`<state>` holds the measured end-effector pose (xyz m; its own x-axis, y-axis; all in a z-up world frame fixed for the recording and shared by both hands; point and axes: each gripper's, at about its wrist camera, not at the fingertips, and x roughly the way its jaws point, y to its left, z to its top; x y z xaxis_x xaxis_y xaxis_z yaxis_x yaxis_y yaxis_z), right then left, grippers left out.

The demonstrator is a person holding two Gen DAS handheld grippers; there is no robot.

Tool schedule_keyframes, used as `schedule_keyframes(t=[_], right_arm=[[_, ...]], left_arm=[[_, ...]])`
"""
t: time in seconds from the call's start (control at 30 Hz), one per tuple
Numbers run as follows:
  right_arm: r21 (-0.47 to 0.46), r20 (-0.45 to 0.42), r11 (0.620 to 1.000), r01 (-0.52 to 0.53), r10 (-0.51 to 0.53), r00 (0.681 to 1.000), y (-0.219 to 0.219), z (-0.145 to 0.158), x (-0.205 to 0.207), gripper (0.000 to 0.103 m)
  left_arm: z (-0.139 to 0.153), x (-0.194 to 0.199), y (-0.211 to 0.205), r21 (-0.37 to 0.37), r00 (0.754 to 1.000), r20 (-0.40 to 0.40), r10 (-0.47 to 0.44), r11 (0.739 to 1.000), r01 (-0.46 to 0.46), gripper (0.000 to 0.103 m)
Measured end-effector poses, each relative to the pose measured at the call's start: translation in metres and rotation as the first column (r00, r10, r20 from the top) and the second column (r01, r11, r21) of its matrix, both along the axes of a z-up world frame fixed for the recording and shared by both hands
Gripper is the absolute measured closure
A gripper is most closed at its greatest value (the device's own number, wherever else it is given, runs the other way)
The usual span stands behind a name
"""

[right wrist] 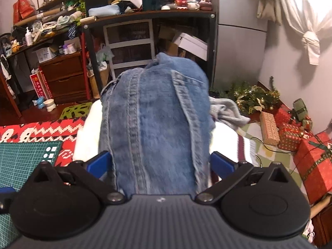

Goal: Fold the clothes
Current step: 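Close the right gripper on the blue jeans' waistband, then lift the jeans with the right gripper and lay them onto the blanket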

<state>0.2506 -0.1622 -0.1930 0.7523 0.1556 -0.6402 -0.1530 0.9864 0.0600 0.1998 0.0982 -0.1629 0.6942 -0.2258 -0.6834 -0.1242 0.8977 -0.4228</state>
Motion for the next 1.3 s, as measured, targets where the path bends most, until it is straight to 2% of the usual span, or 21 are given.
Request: schedule_keyframes(t=[0.3,0.5,0.8,0.87,1.0,1.17,1.3], right_arm=[[-0.063,-0.029,0.998,0.006,-0.008,1.0,0.022,-0.018,0.042,0.0],[-0.057,-0.047,0.998,-0.005,0.002,0.999,0.029,-0.02,0.044,0.0],[-0.005,-0.02,1.0,-0.015,0.014,1.0,0.021,-0.011,-0.002,0.022],[0.029,-0.027,0.999,-0.024,0.025,0.999,0.016,-0.007,-0.013,0.034],[0.1,-0.041,0.994,-0.045,0.049,0.998,0.007,-0.001,-0.037,0.038],[0.093,-0.041,0.992,-0.09,0.094,0.995,0.007,0.007,-0.068,0.048],[0.027,-0.03,0.986,-0.166,0.166,0.986,0.021,0.011,-0.104,0.054]], left_arm=[[-0.003,0.0,0.005,-0.01,0.999,-0.028,0.033,0.999,-0.034,0.0],[-0.001,-0.003,0.008,-0.021,0.998,-0.037,0.047,0.999,-0.048,0.0],[0.003,-0.012,0.016,-0.028,0.997,-0.042,0.062,0.998,-0.063,0.0],[0.004,-0.017,0.017,-0.028,0.997,-0.039,0.062,0.998,-0.063,0.0],[0.005,-0.024,0.02,-0.033,0.998,-0.038,0.051,0.998,-0.052,0.0],[0.008,-0.04,0.023,-0.041,0.999,-0.033,0.028,0.999,-0.029,0.0],[0.012,-0.057,0.031,-0.051,0.999,-0.026,0.025,0.998,-0.026,0.0]])
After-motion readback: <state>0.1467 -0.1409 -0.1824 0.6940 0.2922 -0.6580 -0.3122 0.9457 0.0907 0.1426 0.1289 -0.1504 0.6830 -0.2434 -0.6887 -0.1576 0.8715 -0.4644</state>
